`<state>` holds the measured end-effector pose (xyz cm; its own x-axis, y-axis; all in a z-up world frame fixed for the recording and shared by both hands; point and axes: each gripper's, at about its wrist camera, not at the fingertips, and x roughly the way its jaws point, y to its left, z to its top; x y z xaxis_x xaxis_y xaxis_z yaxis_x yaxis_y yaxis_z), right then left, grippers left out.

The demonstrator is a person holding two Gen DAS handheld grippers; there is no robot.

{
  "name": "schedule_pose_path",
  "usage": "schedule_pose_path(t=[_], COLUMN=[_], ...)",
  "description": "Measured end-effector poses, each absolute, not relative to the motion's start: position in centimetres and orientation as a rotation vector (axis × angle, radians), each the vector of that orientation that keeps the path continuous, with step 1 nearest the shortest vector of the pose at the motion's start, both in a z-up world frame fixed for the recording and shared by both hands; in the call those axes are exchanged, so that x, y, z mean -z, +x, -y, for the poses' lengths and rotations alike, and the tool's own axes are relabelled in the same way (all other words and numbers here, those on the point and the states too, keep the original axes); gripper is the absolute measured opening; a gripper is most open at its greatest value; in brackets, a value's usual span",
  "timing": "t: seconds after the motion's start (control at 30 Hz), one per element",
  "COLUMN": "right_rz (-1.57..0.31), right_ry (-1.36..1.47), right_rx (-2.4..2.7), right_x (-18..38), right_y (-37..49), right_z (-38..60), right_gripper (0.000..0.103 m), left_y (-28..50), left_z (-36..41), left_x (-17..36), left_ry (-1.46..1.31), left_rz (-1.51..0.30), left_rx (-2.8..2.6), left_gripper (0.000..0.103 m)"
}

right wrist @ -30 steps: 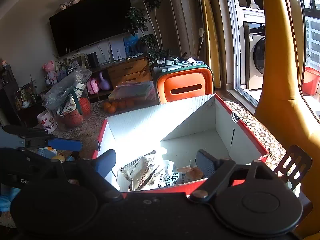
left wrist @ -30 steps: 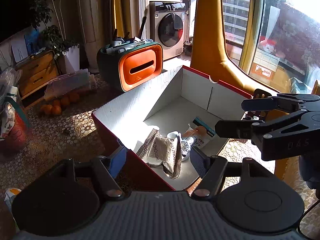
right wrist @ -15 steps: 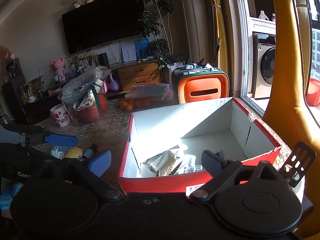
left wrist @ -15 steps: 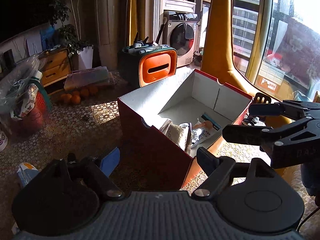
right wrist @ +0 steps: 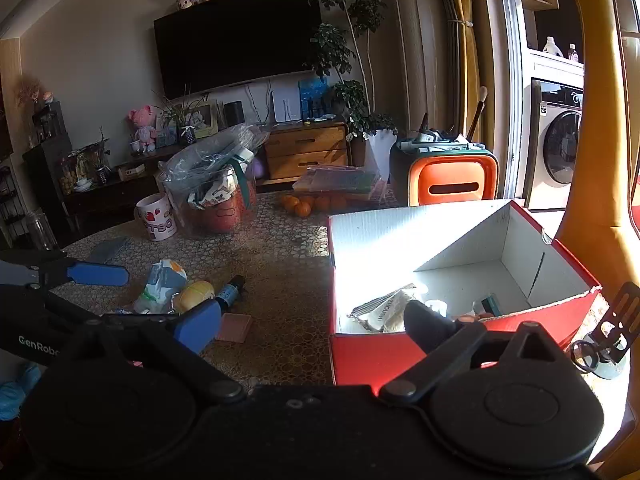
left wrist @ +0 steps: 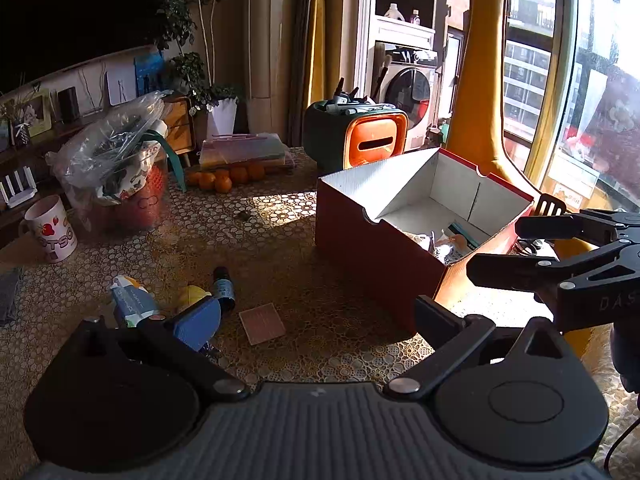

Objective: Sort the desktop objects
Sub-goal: 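Withdraw both open tools from the box back over the table, then grasp the blueberry snack bag with the left tool while the right tool grasps the pink dish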

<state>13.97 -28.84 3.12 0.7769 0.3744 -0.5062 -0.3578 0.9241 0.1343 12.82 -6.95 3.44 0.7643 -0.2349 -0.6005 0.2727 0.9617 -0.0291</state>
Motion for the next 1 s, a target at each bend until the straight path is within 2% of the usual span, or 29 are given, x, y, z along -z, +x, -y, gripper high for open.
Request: schedule_pose_path(t=[0.63, 1.0], right_rz=[-0.58, -0.606], right_ry=[0.018, -0.011], right_rx=[-0.455, -0.469], right_x=[-1.9, -0.6], right_y=[11.7, 12.3], right_z=[22.3, 19.6], right_gripper=[0.098, 0.098], left_y=[6.5, 6.1], left_z=[-1.7, -4.4], left_x=[-1.2, 1.4], left_ry=[-0.007, -0.006], left_rz=[-0.61, -0.627], left_rx=[0.085, 0.011], left_gripper=[0.102, 0.102])
